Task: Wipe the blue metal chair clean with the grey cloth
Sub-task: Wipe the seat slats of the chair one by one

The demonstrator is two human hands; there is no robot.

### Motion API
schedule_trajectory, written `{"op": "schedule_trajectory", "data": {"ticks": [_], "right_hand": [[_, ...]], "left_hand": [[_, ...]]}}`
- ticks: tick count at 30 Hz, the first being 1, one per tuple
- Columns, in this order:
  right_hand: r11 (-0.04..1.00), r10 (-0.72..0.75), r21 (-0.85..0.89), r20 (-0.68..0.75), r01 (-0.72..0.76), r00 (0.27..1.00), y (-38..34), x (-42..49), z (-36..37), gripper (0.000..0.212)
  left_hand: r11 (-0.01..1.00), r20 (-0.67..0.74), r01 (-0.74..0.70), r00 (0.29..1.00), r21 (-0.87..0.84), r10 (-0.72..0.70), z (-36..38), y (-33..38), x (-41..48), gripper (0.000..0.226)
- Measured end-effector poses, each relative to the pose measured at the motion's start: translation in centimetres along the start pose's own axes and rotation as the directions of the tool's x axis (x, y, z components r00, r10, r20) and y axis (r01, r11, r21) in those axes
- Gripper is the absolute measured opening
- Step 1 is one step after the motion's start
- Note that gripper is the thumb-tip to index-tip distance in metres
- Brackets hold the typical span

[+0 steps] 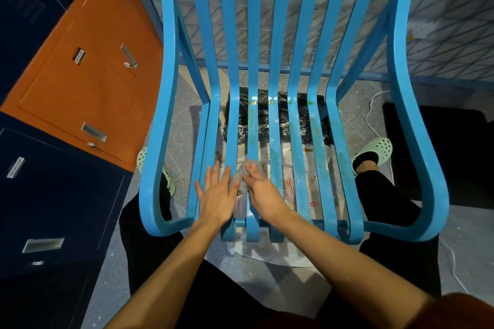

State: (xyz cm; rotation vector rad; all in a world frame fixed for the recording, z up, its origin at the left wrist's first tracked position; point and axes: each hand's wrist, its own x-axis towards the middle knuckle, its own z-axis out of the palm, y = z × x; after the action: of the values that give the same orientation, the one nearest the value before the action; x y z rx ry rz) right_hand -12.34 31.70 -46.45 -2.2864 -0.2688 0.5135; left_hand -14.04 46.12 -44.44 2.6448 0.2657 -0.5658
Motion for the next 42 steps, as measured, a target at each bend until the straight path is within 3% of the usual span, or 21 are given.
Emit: {"op": "schedule_trajectory", "data": {"ticks": [5, 11, 15, 17, 23, 25, 27, 29, 34, 37, 42], "right_hand": [[0.999, 0.002, -0.032, 0.039, -0.001, 0.999, 0.1, 2.4, -1.3, 0.055], [0.985, -0.079, -0.156, 0.007, 0.079, 0.997, 1.1, 6.4, -2.2, 0.048], [0.997, 0.027, 0.069, -0.041, -0.024, 0.999, 2.9, 11.0, -2.7, 0.058], [1.000, 0.027, 0.017, -0.075, -0.026, 0.997, 2.6, 13.3, -4.0, 0.064], [0.997, 0.067, -0.022, -0.084, -0.069, 0.994, 1.4, 16.6, -5.8, 0.041], [0.992, 0.114, 0.056, -0.073, -0.110, 0.991, 1.0, 15.7, -5.3, 0.033], [0.992, 0.127, -0.017, -0.037, -0.127, 0.991, 0.4, 13.2, -5.2, 0.038], [0.988, 0.157, 0.007, -0.047, -0.157, 0.986, -0.2, 10.1, -4.2, 0.027], [0.999, -0.037, 0.016, -0.011, 0.037, 0.999, 0.4, 1.7, -0.6, 0.054], [0.996, 0.048, 0.070, -0.024, -0.046, 0.999, -0.3, -1.6, 0.5, 0.051], [0.996, 0.027, 0.092, -0.035, -0.023, 0.999, -0.5, -1.9, -0.3, 0.043]], "left_hand": [[0.999, -0.013, -0.031, 0.999, -0.044, 0.031, 0.2, 1.1, 3.7, 0.055], [0.989, -0.183, -0.037, 0.981, 0.141, 0.063, 2.3, 0.7, 4.3, 0.074], [0.985, -0.197, -0.021, 0.979, 0.171, 0.055, 2.9, 0.6, 5.1, 0.070], [0.986, -0.236, -0.038, 0.969, 0.161, 0.076, 3.2, 0.5, 5.1, 0.064], [0.987, -0.202, -0.022, 0.978, 0.160, 0.054, 2.9, 0.4, 4.9, 0.074], [0.986, -0.177, -0.010, 0.983, 0.166, 0.040, 3.0, 0.2, 5.0, 0.074], [0.983, -0.176, -0.008, 0.983, 0.181, 0.041, 3.0, 0.1, 5.0, 0.070], [0.984, -0.176, -0.004, 0.984, 0.180, 0.036, 3.0, 0.1, 5.1, 0.069], [0.974, -0.206, -0.013, 0.977, 0.225, 0.061, 3.0, 0.0, 4.9, 0.058], [0.977, -0.212, -0.009, 0.976, 0.213, 0.055, 3.0, -0.1, 5.0, 0.061], [0.982, -0.230, -0.023, 0.971, 0.185, 0.066, 3.2, 0.1, 5.0, 0.055]]}}
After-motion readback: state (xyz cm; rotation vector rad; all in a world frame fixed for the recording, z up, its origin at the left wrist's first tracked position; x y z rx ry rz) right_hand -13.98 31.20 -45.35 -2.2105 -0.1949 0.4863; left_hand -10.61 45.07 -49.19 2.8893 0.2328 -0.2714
